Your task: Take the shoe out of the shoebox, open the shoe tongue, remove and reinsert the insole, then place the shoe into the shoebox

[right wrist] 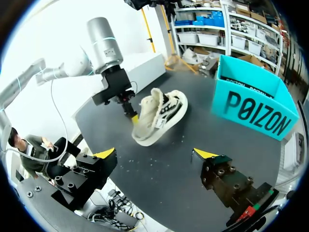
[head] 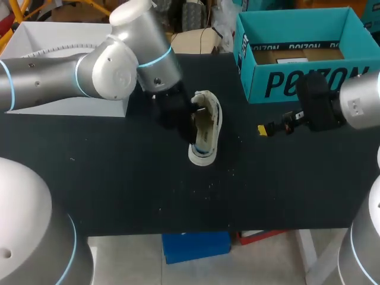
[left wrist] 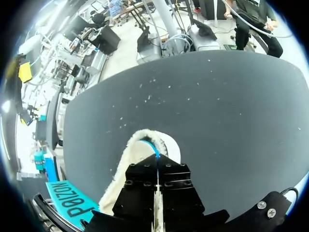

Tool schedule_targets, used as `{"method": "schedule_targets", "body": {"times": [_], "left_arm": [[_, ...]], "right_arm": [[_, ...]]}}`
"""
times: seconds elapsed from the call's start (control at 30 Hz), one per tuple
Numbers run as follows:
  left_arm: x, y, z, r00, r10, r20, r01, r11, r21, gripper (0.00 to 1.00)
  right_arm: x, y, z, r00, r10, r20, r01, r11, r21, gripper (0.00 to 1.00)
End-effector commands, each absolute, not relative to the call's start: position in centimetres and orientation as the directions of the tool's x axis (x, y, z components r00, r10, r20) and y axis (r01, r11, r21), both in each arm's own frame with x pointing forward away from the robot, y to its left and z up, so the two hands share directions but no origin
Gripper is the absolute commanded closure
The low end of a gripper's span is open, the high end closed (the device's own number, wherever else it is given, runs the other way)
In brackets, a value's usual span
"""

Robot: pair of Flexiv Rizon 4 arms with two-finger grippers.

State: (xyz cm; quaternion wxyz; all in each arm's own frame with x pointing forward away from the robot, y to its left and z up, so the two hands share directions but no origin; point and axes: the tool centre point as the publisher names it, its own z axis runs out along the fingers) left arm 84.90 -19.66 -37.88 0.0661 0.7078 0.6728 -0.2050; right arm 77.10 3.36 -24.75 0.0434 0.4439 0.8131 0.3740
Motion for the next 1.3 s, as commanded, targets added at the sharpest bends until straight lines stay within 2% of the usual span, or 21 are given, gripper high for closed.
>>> {"method": "schedule_targets", "body": {"times": [0.03,0.5,0.67,0.77,0.93,1.3], "left_arm": [[85.1,-21.1,-39.1,0.008,0.925,-0.380,0.974,-0.093,-0.206,1.00],[84.0,-21.1,-40.1,0.011,0.940,-0.342,0.947,-0.120,-0.299,1.00],[83.6,-20.8,-38.4,0.042,0.942,-0.334,0.935,-0.155,-0.319,1.00],[83.0,-20.9,-36.7,0.058,0.936,-0.348,0.903,-0.197,-0.381,1.00],[83.4,-21.4,-35.5,0.086,0.938,-0.336,0.906,-0.214,-0.366,1.00],[84.5,-22.4,-37.9,0.145,0.961,-0.234,0.940,-0.208,-0.271,1.00]], "right_arm": [[77.2,3.5,-24.7,-0.601,0.755,0.262,0.691,0.327,0.645,0.00],[77.2,3.5,-24.7,-0.601,0.755,0.262,0.691,0.327,0.645,0.00],[77.2,3.5,-24.7,-0.601,0.755,0.262,0.691,0.327,0.645,0.00],[77.2,3.5,-24.7,-0.601,0.755,0.262,0.691,0.327,0.645,0.00],[77.2,3.5,-24.7,-0.601,0.755,0.262,0.691,0.327,0.645,0.00],[77.2,3.5,-24.7,-0.601,0.755,0.262,0.691,0.327,0.645,0.00]]}}
